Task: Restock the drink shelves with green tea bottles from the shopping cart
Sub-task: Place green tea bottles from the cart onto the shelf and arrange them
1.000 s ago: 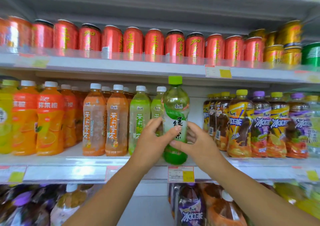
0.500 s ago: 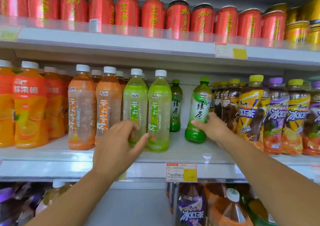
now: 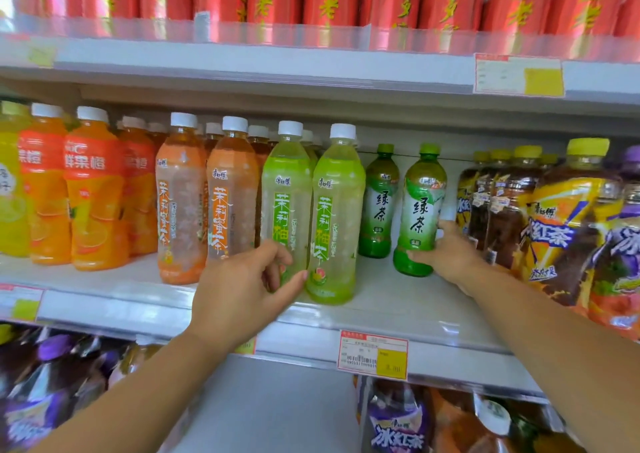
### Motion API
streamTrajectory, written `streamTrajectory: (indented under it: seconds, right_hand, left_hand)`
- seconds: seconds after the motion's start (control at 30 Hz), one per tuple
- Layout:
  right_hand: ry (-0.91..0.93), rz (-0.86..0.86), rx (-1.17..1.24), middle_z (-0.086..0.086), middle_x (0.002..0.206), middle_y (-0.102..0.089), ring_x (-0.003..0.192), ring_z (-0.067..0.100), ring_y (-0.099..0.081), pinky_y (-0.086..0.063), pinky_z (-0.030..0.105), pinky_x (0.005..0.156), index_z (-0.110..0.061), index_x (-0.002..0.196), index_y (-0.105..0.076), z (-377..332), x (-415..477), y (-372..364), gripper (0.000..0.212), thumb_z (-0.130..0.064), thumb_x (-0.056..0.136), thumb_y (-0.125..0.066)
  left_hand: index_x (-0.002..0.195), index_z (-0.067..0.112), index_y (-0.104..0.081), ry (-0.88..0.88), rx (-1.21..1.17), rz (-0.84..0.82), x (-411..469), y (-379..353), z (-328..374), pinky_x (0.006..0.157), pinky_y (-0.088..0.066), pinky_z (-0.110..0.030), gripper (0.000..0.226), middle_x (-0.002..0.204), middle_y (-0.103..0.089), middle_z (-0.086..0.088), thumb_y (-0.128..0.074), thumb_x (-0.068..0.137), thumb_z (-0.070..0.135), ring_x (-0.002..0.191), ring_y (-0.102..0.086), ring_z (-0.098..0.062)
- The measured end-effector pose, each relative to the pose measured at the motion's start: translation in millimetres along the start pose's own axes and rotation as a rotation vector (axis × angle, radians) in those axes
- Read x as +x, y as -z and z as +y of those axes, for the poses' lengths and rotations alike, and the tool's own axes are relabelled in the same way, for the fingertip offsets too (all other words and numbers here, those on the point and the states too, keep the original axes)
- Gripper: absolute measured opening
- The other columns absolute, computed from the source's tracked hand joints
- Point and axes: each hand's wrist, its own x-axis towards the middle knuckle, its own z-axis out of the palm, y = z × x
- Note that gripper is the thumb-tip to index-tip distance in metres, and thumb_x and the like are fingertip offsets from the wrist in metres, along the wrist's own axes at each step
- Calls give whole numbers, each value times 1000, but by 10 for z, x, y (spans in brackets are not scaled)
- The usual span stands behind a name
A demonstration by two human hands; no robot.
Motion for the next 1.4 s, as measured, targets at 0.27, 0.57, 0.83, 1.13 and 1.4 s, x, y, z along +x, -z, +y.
streamTrajectory:
  seconds: [0.27,0.57,0.83,1.13,1.4]
  right_hand:
    - [-71,-2,-263,16,124,-54,116,33,-53,-46,37,89,-4,130,-32,-293,160,-37,75,-31,77,-78]
    - [-63,26,-234,16,125,-55,114,33,-54,-45,38,93,-8,135,-28,-124,389,-152,72,-33,83,-72]
    - [-110,-67,-215,15,138,-47,123,32,-48,-41,39,102,-8,144,-20,-149,313,-183,83,-44,86,-66]
    - [321,191,-116,9,124,-56,112,22,-55,-41,34,102,-13,138,-42,-590,-941,469,53,-28,91,-60]
    - [355,-55,-69,-4,108,-59,92,4,-58,-46,16,80,-27,124,-51,110,-2817,757,34,-19,91,-59]
  left_hand:
    - [82,39,-53,-45,3,10,8,-38,-37,48,-41,-19,30,53,-57,17,-50,73,68,52,-54,6]
    - [71,34,-57,-126,29,26,0,-85,-78,45,-28,-11,30,48,-51,18,-51,77,62,47,-46,6]
    - [70,32,-60,-124,57,51,-4,-94,-89,46,-29,-13,34,49,-54,17,-50,77,63,47,-49,3]
    - [77,26,-63,-125,45,28,12,16,6,53,-37,-24,34,60,-60,11,-50,80,58,64,-63,-15]
    - [106,7,-63,-451,-203,-165,-970,42,801,82,-45,-41,25,100,-62,-14,-59,90,26,93,-56,-33]
